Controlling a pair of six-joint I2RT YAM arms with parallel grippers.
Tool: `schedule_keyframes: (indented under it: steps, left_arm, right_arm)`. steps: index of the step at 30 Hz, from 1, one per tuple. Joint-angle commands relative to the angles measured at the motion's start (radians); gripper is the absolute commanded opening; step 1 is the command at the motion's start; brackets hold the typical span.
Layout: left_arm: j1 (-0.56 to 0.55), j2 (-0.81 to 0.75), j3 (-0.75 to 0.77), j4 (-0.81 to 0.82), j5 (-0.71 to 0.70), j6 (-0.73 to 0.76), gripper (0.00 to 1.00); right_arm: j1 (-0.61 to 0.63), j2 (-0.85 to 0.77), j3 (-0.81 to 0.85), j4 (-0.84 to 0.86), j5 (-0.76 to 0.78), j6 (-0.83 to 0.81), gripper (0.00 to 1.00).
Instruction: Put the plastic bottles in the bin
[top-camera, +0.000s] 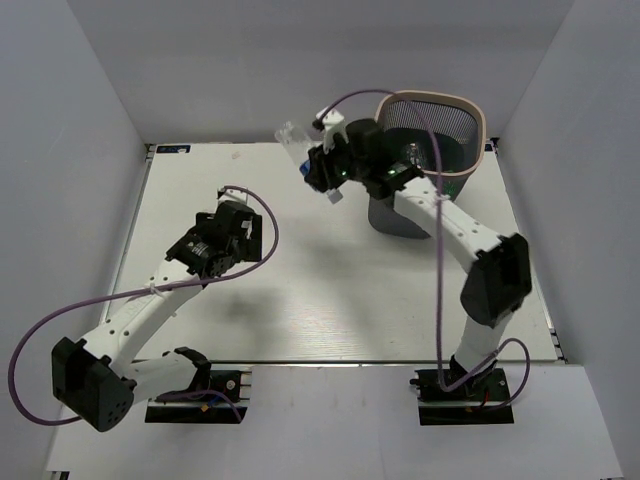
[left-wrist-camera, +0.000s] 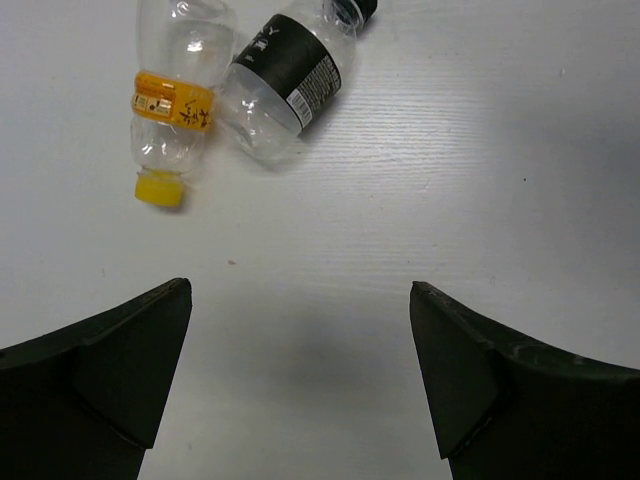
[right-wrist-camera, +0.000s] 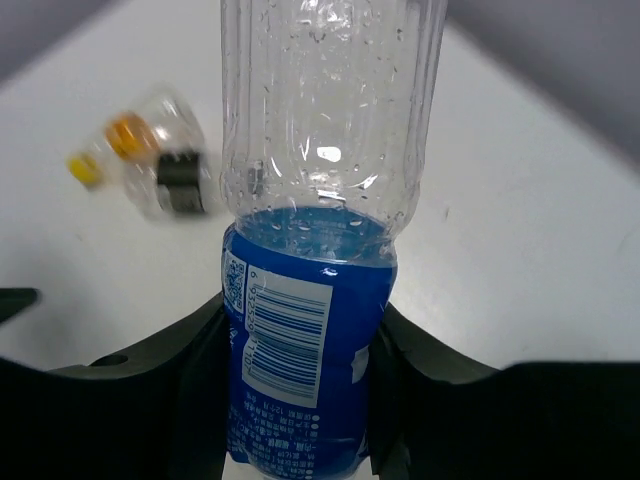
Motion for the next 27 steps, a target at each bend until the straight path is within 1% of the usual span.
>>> schedule_keyframes:
  steps: [1, 2, 4, 6, 7, 8, 9, 10, 12, 14, 18, 19, 20, 21, 22, 23, 24, 27]
  left_arm:
    - [0.007, -0.005, -0.012, 0.090, -0.035, 0.084, 1.00]
    - [0.007, -0.005, -0.012, 0.091, -0.035, 0.084, 1.00]
    - [0.007, 0.021, -0.021, 0.113, -0.045, 0.096, 1.00]
    - [0.007, 0.060, -0.032, 0.149, -0.080, 0.128, 1.00]
    - [0.007, 0.077, -0.041, 0.164, -0.099, 0.160, 1.00]
    - [0.007, 0.097, -0.041, 0.181, -0.123, 0.182, 1.00]
    - [0.007, 0.120, -0.032, 0.219, -0.143, 0.205, 1.00]
    - [0.007, 0.171, -0.023, 0.235, -0.154, 0.244, 1.00]
    - [0.018, 0.223, 0.012, 0.274, -0.188, 0.272, 1.00]
    - [0.029, 0.299, 0.040, 0.296, -0.209, 0.294, 1.00]
    - [0.047, 0.404, 0.113, 0.348, -0.219, 0.315, 1.00]
    - [0.058, 0.425, 0.127, 0.348, -0.228, 0.315, 1.00]
    - [0.058, 0.447, 0.150, 0.357, -0.242, 0.333, 1.00]
    - [0.067, 0.490, 0.161, 0.367, -0.242, 0.344, 1.00]
    - [0.067, 0.510, 0.172, 0.367, -0.251, 0.357, 1.00]
    - [0.076, 0.528, 0.186, 0.376, -0.251, 0.389, 1.00]
    - [0.076, 0.545, 0.186, 0.376, -0.251, 0.406, 1.00]
    - [0.104, 0.602, 0.210, 0.388, -0.211, 0.464, 1.00]
  right_arm:
    - [-0.018, -0.108, 0.096, 0.040, -0.110, 0.006, 0.00]
    - [-0.018, -0.141, 0.110, 0.030, -0.129, 0.012, 0.00]
    - [-0.024, -0.161, 0.140, 0.044, -0.115, 0.029, 0.00]
    - [-0.032, -0.215, 0.144, 0.064, -0.054, 0.055, 0.00]
    - [-0.037, -0.240, 0.142, 0.085, 0.081, 0.055, 0.00]
    - [-0.043, -0.258, 0.141, 0.092, 0.128, 0.043, 0.00]
    - [-0.046, -0.267, 0.141, 0.098, 0.255, 0.041, 0.00]
    - [-0.047, -0.277, 0.141, 0.107, 0.311, -0.004, 0.00]
    - [-0.083, -0.312, 0.116, 0.134, 0.421, -0.029, 0.00]
    - [-0.121, -0.324, 0.081, 0.132, 0.477, -0.081, 0.00]
    - [-0.194, -0.362, 0.029, 0.112, 0.506, -0.127, 0.01]
    - [-0.205, -0.366, -0.002, 0.104, 0.506, -0.132, 0.10]
    - [-0.236, -0.372, -0.011, 0.077, 0.490, -0.140, 0.27]
    - [-0.239, -0.381, -0.034, 0.063, 0.474, -0.152, 0.71]
    - [-0.250, -0.389, -0.053, 0.025, 0.432, -0.158, 0.90]
    - [-0.257, -0.395, -0.063, -0.003, 0.402, -0.178, 0.90]
    - [-0.282, -0.424, -0.095, -0.009, 0.306, -0.179, 0.90]
    - [-0.316, -0.500, -0.166, -0.034, 0.185, -0.189, 0.90]
